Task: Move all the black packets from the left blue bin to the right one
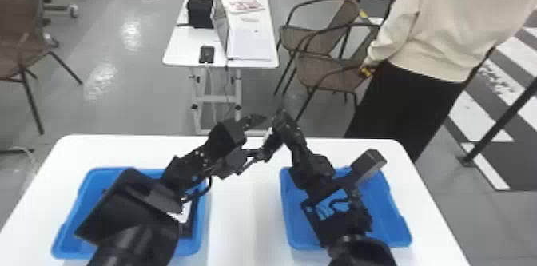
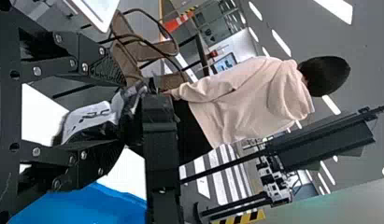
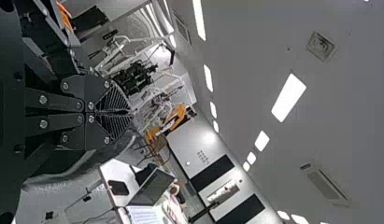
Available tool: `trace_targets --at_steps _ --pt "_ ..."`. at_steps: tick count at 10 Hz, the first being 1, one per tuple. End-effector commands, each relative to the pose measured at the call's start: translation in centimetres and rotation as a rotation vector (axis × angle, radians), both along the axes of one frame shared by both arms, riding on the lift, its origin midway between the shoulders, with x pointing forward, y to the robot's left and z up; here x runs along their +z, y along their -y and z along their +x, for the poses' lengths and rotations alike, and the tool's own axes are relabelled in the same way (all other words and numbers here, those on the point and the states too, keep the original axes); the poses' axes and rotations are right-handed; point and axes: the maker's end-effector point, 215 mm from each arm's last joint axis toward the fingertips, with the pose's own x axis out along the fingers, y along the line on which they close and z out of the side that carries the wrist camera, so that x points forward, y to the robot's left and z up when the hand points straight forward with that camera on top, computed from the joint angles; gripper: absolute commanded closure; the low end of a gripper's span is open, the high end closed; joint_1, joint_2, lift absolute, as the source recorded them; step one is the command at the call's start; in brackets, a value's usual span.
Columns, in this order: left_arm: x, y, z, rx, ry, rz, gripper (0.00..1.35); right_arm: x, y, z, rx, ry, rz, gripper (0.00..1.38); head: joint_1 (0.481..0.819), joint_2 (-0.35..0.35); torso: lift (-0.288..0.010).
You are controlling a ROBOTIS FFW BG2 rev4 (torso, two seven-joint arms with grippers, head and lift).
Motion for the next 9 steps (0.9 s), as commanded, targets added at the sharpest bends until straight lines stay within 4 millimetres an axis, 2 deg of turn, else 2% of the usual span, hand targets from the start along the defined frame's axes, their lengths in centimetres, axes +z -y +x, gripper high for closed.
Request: trace_targets --at_steps 1,4,6,8,9 --pt "-1.0 -2.6 -0.1 0.061 -0.027 -0.012 0.32 -0.7 2.5 0.1 -0.046 -0.009 -0.014 1.28 0.695 -0.149 0.000" --pt "-1.1 -9.5 -0.4 0.207 -0.049 -0.067 0.31 -4.0 7.3 -0.8 -0.140 -0.064 -0.057 1.28 0.695 -0.144 0.000" --pt "0.1 -13.1 -1.7 0.281 -0.057 -0.133 0.31 -7.1 10.1 -1.5 -0.194 -0.125 -0.086 1.28 0.695 -0.130 0.000" --pt "0.3 -16.9 -3.1 0.358 -0.088 -0.194 0.31 -10.8 11.8 -2.9 -0.226 -0.201 -0.092 1.28 0.695 -0.122 0.000" --pt "-0.2 -19.0 -3.8 0.399 -0.109 -0.215 0.31 -12.9 12.4 -3.8 -0.237 -0.247 -0.105 1.28 0.695 -0.118 0.000"
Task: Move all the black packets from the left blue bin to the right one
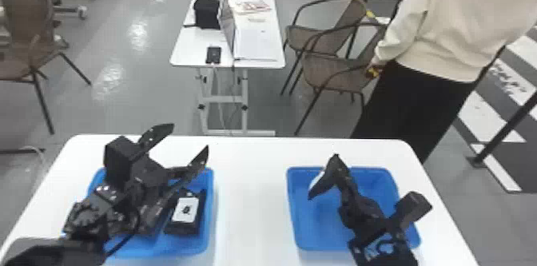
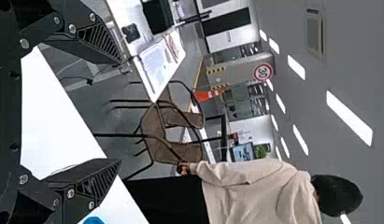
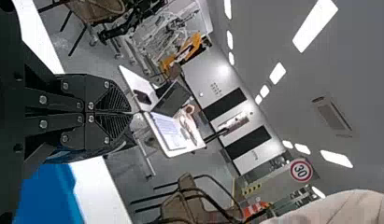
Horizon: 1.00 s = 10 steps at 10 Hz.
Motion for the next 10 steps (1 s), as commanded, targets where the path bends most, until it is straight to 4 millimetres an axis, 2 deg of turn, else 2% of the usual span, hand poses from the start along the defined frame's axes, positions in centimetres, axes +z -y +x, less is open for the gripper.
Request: trace_targets --at_steps 1,3,4,5,6,7,8,10 --pt "-0.8 -2.9 -0.8 0.058 -0.026 -0.033 0.31 -3.0 0.6 -1.2 -0.012 -0.062 -0.007 1.28 0.695 -0.107 0.000" --pt "-1.5 -4.6 -1.1 0.089 -0.044 -0.045 0.31 -5.9 1.0 -2.2 -0.026 -0.129 -0.014 1.28 0.695 -0.078 0.000" --pt "-2.0 -4.8 -1.4 0.095 -0.063 -0.050 0.31 -6.8 1.6 -2.7 -0.053 -0.156 -0.020 1.04 0.695 -0.073 0.000" --pt "-2.5 -5.3 -1.6 0.105 -0.081 -0.048 0.31 -7.2 2.1 -2.9 -0.075 -0.168 -0.021 0.55 0.695 -0.072 0.000" --pt "-3.0 -6.0 -1.9 0.121 -0.095 -0.052 0.31 -6.9 2.8 -3.1 -0.092 -0.163 -0.038 0.15 0.695 -0.074 0.000" --pt "-3.4 -6.7 -2.1 0.133 -0.104 -0.051 0.31 -5.1 4.1 -3.3 -0.141 -0.124 -0.087 0.04 0.695 -0.074 0.000" --pt "-3.7 -7.0 -2.1 0.140 -0.114 -0.050 0.31 -2.4 5.3 -3.6 -0.202 -0.059 -0.104 0.13 0.695 -0.079 0.000" --pt "-7.1 -7.9 -2.7 0.175 -0.233 -0.046 0.31 2.3 6.0 -3.8 -0.265 0.039 -0.080 0.21 0.695 -0.091 0.000"
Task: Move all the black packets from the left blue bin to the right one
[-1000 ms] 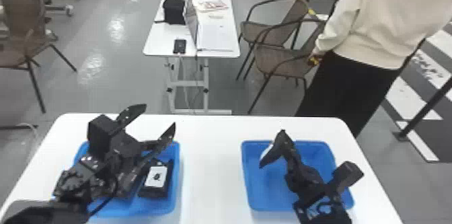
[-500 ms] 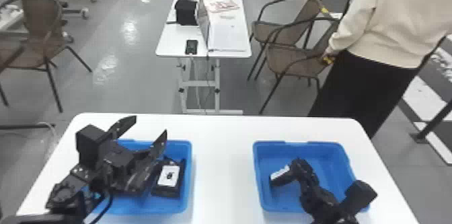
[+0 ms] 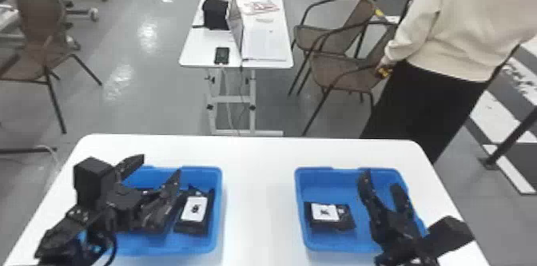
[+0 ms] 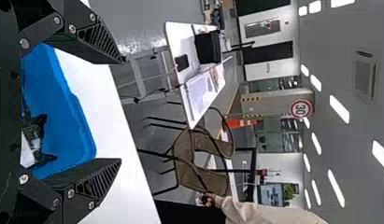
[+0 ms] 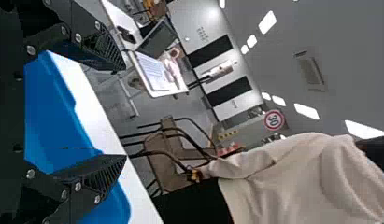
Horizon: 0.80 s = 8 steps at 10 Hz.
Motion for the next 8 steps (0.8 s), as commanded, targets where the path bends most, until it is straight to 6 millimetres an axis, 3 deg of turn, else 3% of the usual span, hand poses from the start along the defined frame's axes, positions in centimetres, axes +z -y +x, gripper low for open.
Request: trace_targets --at_steps 1,4,6,8 --pt "-3.3 -0.9 -0.7 0.048 -0.127 0.003 0.31 3.3 0.0 0.4 -0.007 0.070 0.014 0.21 0.695 -0.092 0.000" --pt "-8.2 -3.6 -1.4 0.167 -0.407 0.058 0.31 6.3 -0.9 1.3 0.019 0.136 0.039 0.22 0.695 -0.067 0.000" --pt "-11.4 -4.4 -2.4 0.203 -0.611 0.087 0.30 6.3 -1.6 1.5 0.029 0.138 0.055 0.22 0.695 -0.044 0.000" --pt "-12.6 -4.7 -1.5 0.184 -0.654 0.112 0.30 6.2 -1.8 1.5 0.036 0.139 0.064 0.22 0.695 -0.026 0.000"
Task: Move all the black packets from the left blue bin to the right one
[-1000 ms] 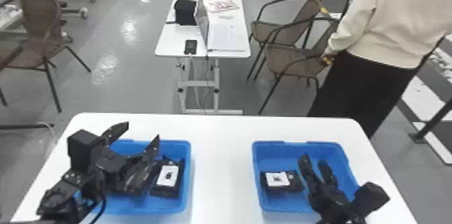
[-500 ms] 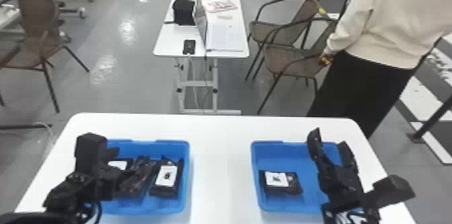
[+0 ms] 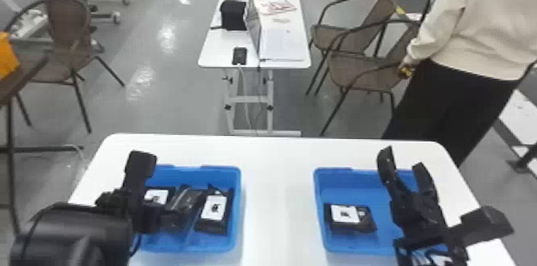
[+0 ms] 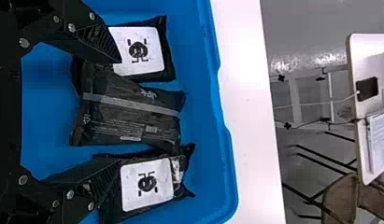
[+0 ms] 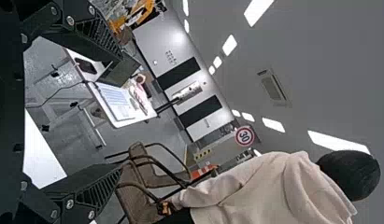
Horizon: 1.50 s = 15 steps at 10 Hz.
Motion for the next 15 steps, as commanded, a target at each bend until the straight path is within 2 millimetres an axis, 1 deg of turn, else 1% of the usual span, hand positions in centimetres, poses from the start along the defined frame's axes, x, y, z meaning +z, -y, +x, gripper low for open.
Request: trace_targets --at_steps 1,3,4,5,6,7,8,9,10,11,12,13,14,15 --pt "-0.7 -0.7 0.2 0.007 -0.033 0.032 0.30 -0.1 0.0 0.0 0.001 -0.002 0.003 0.22 0.695 -0.020 0.000" --pt "-2.9 -1.0 0.4 0.008 -0.050 -0.004 0.30 -0.3 -0.2 -0.2 0.009 -0.002 0.013 0.22 0.695 -0.011 0.000" --pt "-3.6 -1.0 0.4 -0.016 -0.074 0.029 0.30 -0.4 -0.2 -0.2 0.008 -0.003 0.021 0.22 0.695 -0.009 0.000" --pt "-4.3 -0.7 1.0 -0.042 -0.060 0.033 0.30 -0.3 -0.2 -0.2 0.010 0.000 0.024 0.22 0.695 -0.007 0.000" --pt "-5.1 0.1 2.0 -0.072 -0.027 0.007 0.30 -0.3 -0.3 -0.2 0.013 0.003 0.029 0.22 0.695 -0.007 0.000" --pt "-6.1 0.8 2.1 -0.090 -0.038 -0.017 0.37 -0.1 -0.2 -0.1 0.015 0.008 0.028 0.22 0.695 -0.011 0.000" --pt "-6.5 1.0 1.7 -0.110 -0.058 -0.018 0.83 0.0 -0.3 0.1 0.019 0.010 0.028 0.22 0.695 -0.021 0.000" --pt "-6.3 1.1 1.8 -0.150 -0.054 0.004 1.16 0.0 -0.3 -0.1 0.018 0.010 0.034 0.22 0.695 -0.027 0.000" --pt "-5.3 1.8 2.7 -0.191 -0.009 -0.005 1.16 -0.3 -0.3 -0.2 0.018 0.006 0.038 0.22 0.695 -0.029 0.000" --pt "-4.2 2.2 2.9 -0.211 0.018 -0.021 1.16 -0.2 -0.4 -0.2 0.021 0.007 0.039 0.22 0.695 -0.033 0.000" --pt "-2.2 2.2 3.0 -0.225 0.063 -0.043 1.18 -0.1 -0.5 -0.1 0.022 0.009 0.041 0.22 0.695 -0.039 0.000" --pt "-0.2 1.9 2.9 -0.229 0.107 -0.064 1.21 -0.3 -0.6 -0.2 0.023 0.005 0.048 0.22 0.695 -0.042 0.000" --pt "1.3 1.7 2.2 -0.237 0.138 -0.098 1.21 -0.6 -0.6 -0.5 0.022 0.000 0.053 0.22 0.695 -0.040 0.000" --pt "2.5 1.8 1.5 -0.245 0.152 -0.121 1.21 -0.9 -0.7 -0.7 0.023 -0.005 0.064 0.22 0.695 -0.039 0.000"
